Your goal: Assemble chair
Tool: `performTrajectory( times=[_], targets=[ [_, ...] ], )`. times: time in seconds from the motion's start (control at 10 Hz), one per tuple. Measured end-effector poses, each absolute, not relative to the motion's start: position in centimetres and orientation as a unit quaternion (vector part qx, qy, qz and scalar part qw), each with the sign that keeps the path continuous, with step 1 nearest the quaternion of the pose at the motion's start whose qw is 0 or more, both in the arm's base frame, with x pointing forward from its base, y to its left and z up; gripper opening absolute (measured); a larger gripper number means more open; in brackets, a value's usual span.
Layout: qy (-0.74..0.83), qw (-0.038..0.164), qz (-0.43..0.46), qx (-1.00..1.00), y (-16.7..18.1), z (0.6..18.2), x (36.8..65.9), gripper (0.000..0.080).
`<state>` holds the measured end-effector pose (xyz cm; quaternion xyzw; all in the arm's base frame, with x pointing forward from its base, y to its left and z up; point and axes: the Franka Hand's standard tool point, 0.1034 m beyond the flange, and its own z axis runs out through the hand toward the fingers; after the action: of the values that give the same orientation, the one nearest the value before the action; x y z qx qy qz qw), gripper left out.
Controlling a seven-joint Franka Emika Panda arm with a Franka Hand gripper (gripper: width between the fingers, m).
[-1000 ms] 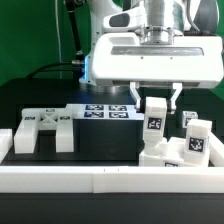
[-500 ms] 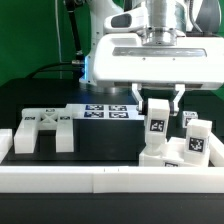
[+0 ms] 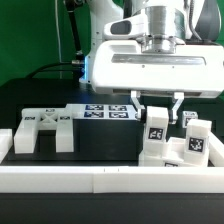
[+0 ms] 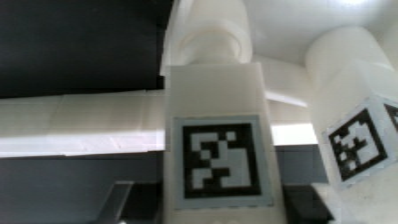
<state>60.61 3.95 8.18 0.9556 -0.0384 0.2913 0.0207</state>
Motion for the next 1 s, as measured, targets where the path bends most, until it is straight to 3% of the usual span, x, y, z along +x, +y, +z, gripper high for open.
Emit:
performTrajectory(
  times=[1.0],
  targets=[
    [-0.033, 0.028, 0.308, 0.950, 3.42, 8.10, 60.25, 0.0291]
  ],
)
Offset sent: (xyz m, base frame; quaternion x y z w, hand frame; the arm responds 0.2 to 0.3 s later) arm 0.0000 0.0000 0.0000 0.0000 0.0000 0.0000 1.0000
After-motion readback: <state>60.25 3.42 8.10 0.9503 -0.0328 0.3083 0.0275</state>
